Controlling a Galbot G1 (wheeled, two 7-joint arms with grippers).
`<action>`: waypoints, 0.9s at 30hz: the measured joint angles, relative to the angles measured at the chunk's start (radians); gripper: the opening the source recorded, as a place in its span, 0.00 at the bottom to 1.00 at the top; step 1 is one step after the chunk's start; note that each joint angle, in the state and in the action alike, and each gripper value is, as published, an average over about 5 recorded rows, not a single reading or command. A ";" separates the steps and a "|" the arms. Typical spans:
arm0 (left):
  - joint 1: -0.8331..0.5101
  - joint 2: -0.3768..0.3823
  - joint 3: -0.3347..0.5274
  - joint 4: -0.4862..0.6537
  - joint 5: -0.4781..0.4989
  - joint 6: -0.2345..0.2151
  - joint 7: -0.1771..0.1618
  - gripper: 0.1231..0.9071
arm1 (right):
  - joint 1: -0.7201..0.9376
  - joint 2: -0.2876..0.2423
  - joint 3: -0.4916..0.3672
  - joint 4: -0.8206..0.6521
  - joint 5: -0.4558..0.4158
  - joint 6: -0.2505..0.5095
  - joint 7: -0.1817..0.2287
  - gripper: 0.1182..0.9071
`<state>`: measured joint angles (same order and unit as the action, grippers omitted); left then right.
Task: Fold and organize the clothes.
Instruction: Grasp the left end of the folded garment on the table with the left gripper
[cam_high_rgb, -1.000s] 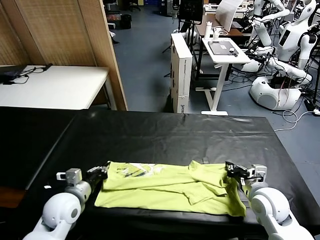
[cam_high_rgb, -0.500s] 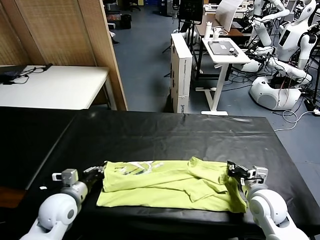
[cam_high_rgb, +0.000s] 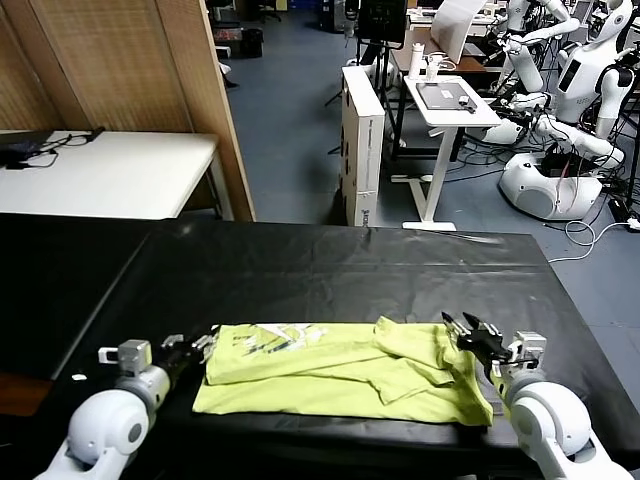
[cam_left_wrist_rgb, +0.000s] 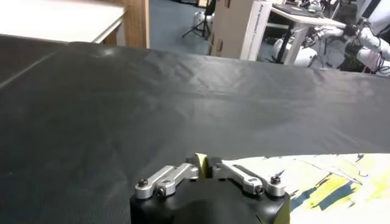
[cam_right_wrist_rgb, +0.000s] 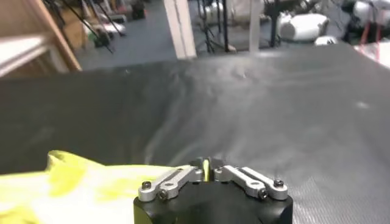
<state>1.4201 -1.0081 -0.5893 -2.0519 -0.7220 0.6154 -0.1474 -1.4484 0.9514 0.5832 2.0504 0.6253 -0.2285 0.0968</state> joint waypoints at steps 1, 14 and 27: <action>0.011 0.002 -0.007 -0.010 -0.012 0.001 -0.005 0.97 | -0.022 -0.004 0.005 0.005 -0.019 0.047 -0.015 1.00; 0.149 -0.048 -0.035 -0.098 -0.083 -0.014 0.090 1.00 | -0.297 0.017 0.067 0.037 -0.128 0.399 -0.103 1.00; 0.176 -0.064 -0.063 -0.065 -0.075 -0.034 0.112 1.00 | -0.317 0.018 0.055 0.024 -0.137 0.412 -0.105 1.00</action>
<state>1.5956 -1.0717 -0.6524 -2.1173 -0.7974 0.5819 -0.0353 -1.7657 0.9691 0.6387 2.0740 0.4884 0.1833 -0.0078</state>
